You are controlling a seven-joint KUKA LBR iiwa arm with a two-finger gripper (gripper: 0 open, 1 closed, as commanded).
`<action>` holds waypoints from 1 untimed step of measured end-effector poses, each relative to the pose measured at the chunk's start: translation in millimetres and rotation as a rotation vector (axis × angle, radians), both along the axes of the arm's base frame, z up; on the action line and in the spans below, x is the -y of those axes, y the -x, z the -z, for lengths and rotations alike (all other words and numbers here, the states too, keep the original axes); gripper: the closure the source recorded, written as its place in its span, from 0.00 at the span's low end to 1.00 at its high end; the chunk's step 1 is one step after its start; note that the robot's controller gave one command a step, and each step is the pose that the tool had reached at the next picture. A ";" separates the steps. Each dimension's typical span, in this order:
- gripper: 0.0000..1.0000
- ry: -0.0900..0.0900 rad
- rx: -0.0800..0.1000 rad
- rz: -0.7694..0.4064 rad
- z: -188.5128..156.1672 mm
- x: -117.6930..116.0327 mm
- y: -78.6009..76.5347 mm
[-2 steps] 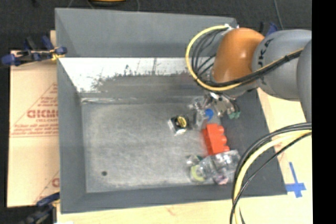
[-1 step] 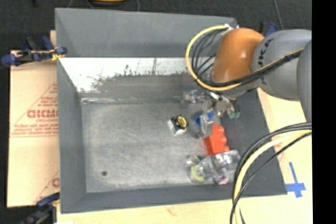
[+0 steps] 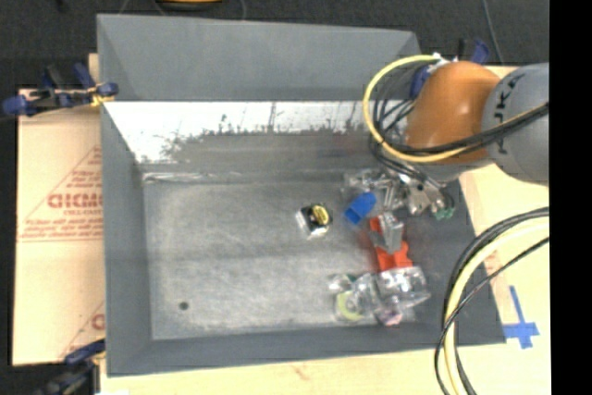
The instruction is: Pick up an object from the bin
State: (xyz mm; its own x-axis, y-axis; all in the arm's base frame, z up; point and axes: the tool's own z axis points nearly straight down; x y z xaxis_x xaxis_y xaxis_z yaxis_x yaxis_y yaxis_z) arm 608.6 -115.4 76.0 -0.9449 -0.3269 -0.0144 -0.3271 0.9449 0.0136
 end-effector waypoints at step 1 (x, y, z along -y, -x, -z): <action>1.00 -0.002 -0.003 0.002 -0.2 0.6 0.7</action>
Offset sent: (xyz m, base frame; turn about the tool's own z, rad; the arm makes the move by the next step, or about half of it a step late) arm 0.0000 0.0000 0.0000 0.0000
